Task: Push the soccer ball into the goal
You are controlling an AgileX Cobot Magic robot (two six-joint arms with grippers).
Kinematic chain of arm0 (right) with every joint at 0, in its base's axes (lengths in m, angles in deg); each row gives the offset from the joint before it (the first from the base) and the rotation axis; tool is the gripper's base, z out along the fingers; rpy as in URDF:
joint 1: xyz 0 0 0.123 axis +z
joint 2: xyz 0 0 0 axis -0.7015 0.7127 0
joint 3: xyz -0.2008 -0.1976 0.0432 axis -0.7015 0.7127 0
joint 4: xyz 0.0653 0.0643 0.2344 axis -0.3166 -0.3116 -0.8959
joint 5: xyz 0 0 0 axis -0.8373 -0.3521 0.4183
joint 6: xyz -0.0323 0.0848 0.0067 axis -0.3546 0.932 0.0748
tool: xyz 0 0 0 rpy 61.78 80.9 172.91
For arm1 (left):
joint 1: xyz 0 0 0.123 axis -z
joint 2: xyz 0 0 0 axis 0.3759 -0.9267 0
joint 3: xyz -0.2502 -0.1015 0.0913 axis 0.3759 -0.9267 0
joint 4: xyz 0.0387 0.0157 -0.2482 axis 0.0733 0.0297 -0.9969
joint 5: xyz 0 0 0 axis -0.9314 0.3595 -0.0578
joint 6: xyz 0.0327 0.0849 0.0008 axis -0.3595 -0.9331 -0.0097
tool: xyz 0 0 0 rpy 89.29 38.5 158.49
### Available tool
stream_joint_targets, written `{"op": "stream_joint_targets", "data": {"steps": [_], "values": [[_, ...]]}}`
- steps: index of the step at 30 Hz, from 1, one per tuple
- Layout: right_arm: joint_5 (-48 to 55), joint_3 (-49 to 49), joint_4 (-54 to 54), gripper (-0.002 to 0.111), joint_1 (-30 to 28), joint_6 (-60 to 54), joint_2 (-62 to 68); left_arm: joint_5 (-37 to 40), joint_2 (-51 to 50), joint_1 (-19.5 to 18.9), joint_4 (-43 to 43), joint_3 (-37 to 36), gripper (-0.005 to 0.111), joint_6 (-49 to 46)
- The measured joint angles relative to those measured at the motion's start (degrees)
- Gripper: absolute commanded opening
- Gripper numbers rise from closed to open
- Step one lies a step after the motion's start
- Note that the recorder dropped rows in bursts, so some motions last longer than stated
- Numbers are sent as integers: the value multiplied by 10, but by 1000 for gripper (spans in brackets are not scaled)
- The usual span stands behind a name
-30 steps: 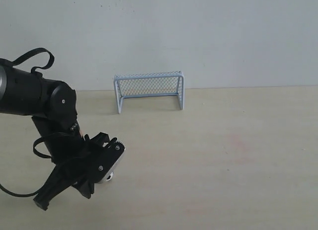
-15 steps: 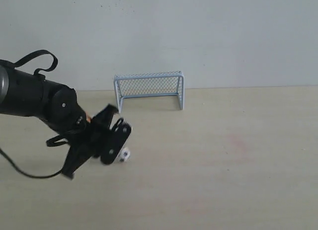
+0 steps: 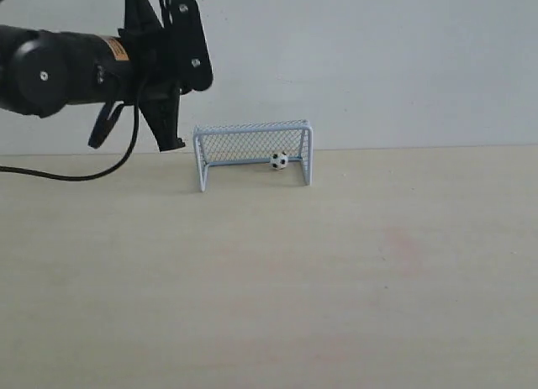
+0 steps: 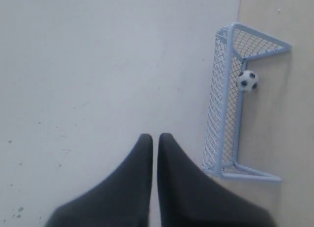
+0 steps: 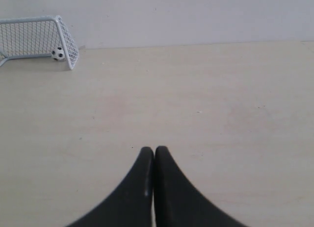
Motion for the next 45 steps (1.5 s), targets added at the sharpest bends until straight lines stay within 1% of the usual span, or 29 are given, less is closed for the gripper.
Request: {"op": "stream_joint_targets", "data": {"steps": [5,10,13,17,22,29,34,38,45], "values": [[0,0,0,0,0,0,0,77,55,0,-68,0,4,18],[0,0,0,0,0,0,0,183,102,0,-80,0,4,77],[0,0,0,0,0,0,0,209,130,0,-82,-13,4,100],[0,0,0,0,0,0,0,218,171,0,-82,-56,4,126],[0,0,0,0,0,0,0,220,229,0,-82,-140,4,154],[0,0,0,0,0,0,0,196,330,0,-82,-284,4,252],[0,0,0,0,0,0,0,176,422,0,-117,-369,4,329],[0,0,0,0,0,0,0,169,499,0,-157,-386,4,358],[0,0,0,0,0,0,0,159,592,0,-168,-386,4,364]]}}
